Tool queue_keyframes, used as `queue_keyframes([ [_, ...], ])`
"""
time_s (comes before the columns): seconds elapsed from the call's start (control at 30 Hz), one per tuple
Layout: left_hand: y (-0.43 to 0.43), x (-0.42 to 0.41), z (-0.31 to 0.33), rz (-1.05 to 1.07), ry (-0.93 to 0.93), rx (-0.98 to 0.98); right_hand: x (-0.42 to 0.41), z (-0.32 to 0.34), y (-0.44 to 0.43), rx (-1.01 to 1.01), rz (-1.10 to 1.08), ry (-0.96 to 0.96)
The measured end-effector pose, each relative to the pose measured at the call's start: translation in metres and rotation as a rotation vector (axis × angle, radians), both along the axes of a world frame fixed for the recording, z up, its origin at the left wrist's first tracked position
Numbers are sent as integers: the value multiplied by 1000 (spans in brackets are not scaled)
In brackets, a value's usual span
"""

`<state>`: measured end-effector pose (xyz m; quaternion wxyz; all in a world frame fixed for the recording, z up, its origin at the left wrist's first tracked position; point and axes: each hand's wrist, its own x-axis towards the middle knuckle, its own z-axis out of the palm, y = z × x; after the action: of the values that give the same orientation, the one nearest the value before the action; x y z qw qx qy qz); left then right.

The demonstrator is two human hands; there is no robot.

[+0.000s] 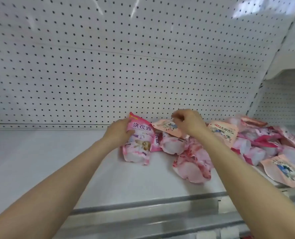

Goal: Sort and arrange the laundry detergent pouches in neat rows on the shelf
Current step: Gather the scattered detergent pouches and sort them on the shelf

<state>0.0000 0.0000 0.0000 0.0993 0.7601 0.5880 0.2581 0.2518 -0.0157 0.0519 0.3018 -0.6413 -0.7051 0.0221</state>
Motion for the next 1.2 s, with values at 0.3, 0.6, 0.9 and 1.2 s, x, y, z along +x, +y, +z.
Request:
queue_keyframes([
  [0.3, 48, 12, -1, 189, -193, -180, -2, -4, 85, -456, 80, -457],
  [0.6, 17, 4, 3, 134, -658, -113, 0, 10, 101, -614, 119, 371],
  [0.9, -49, -58, 22, 240, -983, 227, -56, 54, 41, -298, 440, 811],
  [1.2, -76, -99, 7, 455, -1152, 381, -148, 10, 46, -81, 394, 704],
])
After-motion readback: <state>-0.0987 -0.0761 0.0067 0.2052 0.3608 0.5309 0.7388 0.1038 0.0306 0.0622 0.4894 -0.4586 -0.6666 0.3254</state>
